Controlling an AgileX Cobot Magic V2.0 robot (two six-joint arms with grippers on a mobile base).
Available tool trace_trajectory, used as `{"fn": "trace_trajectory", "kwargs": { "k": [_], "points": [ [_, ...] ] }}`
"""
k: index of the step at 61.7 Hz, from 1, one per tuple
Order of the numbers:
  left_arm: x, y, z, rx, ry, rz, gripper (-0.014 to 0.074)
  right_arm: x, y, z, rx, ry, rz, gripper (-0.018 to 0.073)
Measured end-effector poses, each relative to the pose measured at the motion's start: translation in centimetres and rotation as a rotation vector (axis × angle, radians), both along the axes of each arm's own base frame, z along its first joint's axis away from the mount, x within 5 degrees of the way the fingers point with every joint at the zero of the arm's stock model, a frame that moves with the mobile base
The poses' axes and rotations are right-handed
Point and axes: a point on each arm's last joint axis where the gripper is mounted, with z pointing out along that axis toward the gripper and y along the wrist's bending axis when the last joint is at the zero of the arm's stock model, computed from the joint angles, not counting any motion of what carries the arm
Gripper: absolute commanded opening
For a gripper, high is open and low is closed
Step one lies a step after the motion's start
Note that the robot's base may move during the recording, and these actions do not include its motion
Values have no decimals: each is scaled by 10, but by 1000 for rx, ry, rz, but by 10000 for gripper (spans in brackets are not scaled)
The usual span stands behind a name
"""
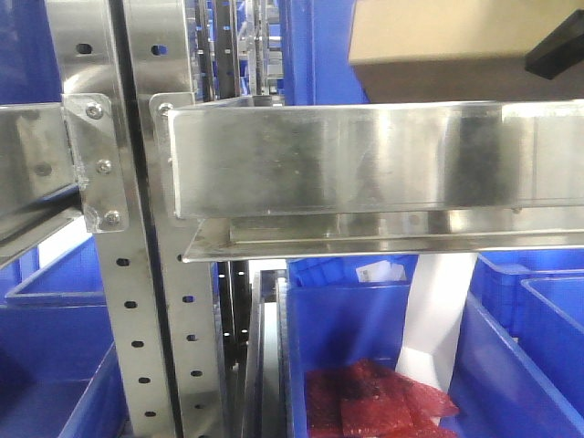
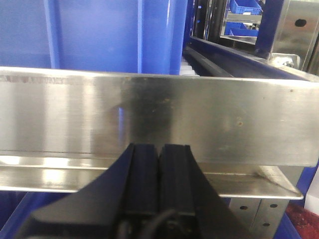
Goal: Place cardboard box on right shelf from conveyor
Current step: 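Lower the box onto the roller shelf beside the blue bin with the right gripper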
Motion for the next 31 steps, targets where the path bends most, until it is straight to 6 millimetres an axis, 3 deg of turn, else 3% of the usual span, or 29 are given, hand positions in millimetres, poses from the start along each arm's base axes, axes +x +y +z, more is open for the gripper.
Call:
{"fn": "trace_trajectory", "kwargs": {
  "k": [9, 20, 25, 31],
  "points": [
    [0, 0, 0, 0, 0, 0, -116, -14, 1, 7, 127, 18, -37, 628],
    [0, 0, 0, 0, 0, 0, -116, -32, -3, 3, 306, 55, -165, 603],
    [0, 0, 0, 0, 0, 0, -116, -42, -6, 0, 415, 59, -243, 552],
    [0, 0, 0, 0, 0, 0, -116, -57, -11, 2, 583, 26, -339, 431]
  ]
}}
